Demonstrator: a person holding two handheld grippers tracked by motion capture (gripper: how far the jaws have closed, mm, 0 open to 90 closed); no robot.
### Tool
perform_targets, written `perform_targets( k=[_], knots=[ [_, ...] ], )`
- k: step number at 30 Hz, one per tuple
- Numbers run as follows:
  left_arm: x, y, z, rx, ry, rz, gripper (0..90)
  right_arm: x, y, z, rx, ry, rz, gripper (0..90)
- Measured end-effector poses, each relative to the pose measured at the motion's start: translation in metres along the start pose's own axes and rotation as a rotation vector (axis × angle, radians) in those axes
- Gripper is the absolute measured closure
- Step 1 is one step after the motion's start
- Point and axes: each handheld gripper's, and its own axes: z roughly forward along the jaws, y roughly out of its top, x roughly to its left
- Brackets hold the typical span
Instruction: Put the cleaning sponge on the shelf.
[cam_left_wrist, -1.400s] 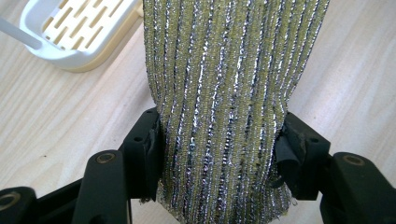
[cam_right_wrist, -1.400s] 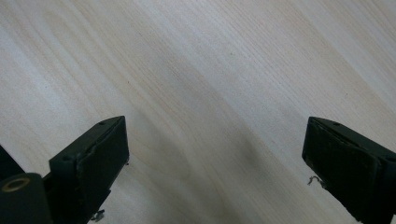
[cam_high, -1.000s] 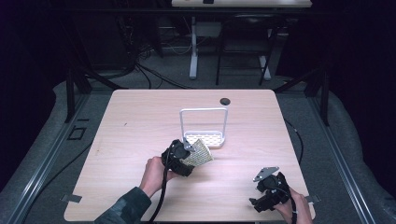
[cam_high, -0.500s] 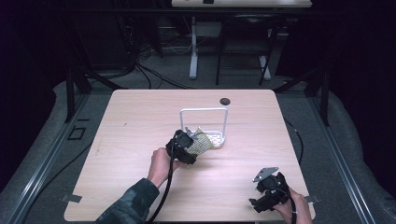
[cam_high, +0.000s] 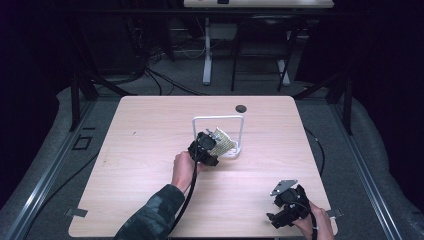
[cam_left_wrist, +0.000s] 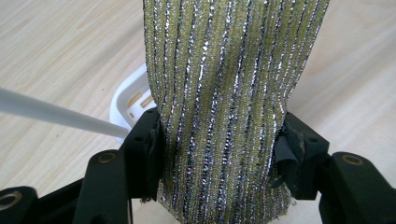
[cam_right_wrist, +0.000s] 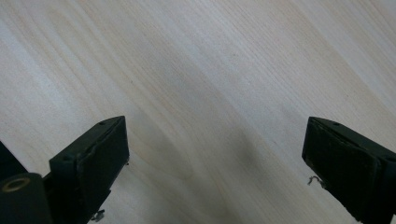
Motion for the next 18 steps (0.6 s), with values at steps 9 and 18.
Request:
perform_targets(
  k=[9, 18],
  knots=[
    [0.004, 0.015, 0.017, 0.031, 0.034, -0.042, 41.0, 0.0, 0.0, 0.0, -0.005, 0.003, -0.008, 6.6],
    [0.004, 0.025, 0.034, 0.063, 0.054, -0.049, 39.3, 0.001, 0.0, 0.0, -0.006, 0.01, -0.008, 6.6]
  ],
)
